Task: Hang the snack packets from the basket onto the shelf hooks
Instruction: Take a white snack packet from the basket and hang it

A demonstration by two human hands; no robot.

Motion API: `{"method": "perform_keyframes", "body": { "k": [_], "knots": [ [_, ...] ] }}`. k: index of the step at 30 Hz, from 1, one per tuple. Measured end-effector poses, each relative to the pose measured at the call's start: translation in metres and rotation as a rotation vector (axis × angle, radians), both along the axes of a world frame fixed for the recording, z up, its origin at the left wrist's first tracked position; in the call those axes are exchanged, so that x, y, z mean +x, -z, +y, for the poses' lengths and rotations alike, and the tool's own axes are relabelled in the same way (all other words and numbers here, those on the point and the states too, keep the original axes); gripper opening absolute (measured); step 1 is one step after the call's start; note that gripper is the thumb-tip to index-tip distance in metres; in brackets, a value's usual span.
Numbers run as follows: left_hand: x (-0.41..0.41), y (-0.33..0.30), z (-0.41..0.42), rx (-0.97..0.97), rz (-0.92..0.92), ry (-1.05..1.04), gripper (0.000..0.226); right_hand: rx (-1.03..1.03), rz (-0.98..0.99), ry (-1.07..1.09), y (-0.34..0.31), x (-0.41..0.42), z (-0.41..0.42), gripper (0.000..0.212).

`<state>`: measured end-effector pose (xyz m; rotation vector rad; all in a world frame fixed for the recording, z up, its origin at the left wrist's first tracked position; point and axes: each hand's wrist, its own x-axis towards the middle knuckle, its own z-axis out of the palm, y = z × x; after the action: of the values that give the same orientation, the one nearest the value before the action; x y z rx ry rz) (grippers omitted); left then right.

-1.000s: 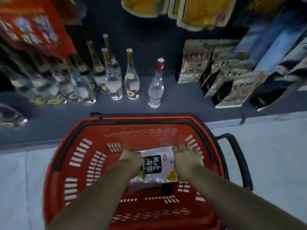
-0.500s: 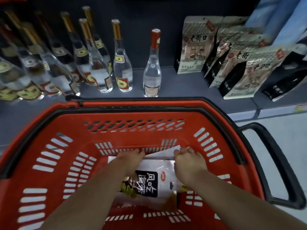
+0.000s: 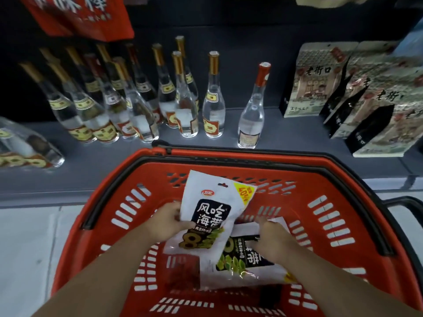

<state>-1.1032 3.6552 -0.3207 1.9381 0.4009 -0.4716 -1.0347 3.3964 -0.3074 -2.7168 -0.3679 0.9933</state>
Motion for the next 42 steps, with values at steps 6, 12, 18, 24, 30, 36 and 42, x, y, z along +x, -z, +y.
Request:
{"method": "perform_keyframes", "body": {
  "k": [6, 12, 18, 24, 30, 36, 42],
  "knots": [
    [-0.003, -0.017, -0.017, -0.246, 0.058, -0.145, 0.026, 0.644, 0.198, 0.323, 0.002, -0.002, 0.035, 0.067],
    [-0.002, -0.063, -0.016, -0.212, -0.137, -0.222, 0.016, 0.825, 0.201, 0.371, -0.048, 0.005, 0.032, 0.032],
    [0.007, -0.194, -0.017, -0.202, -0.285, -0.185, 0.014, 0.876, 0.089, 0.334, -0.174, 0.010, 0.025, 0.012],
    [0.017, -0.378, -0.018, -0.246, -0.324, -0.129, 0.018, 0.878, -0.070, 0.281, -0.352, 0.010, 0.017, 0.070],
    [0.012, -0.582, -0.021, -0.199, -0.448, -0.101, 0.017, 0.868, -0.173, 0.227, -0.566, 0.007, 0.013, 0.074],
    [0.005, -0.791, -0.017, -0.134, -0.598, -0.076, 0.016, 0.963, -0.230, 0.148, -0.785, -0.007, 0.014, 0.015],
    [-0.006, -0.931, -0.006, -0.085, -0.657, -0.043, 0.024, 1.017, -0.302, 0.150, -0.918, -0.018, 0.023, 0.005]
  ]
}}
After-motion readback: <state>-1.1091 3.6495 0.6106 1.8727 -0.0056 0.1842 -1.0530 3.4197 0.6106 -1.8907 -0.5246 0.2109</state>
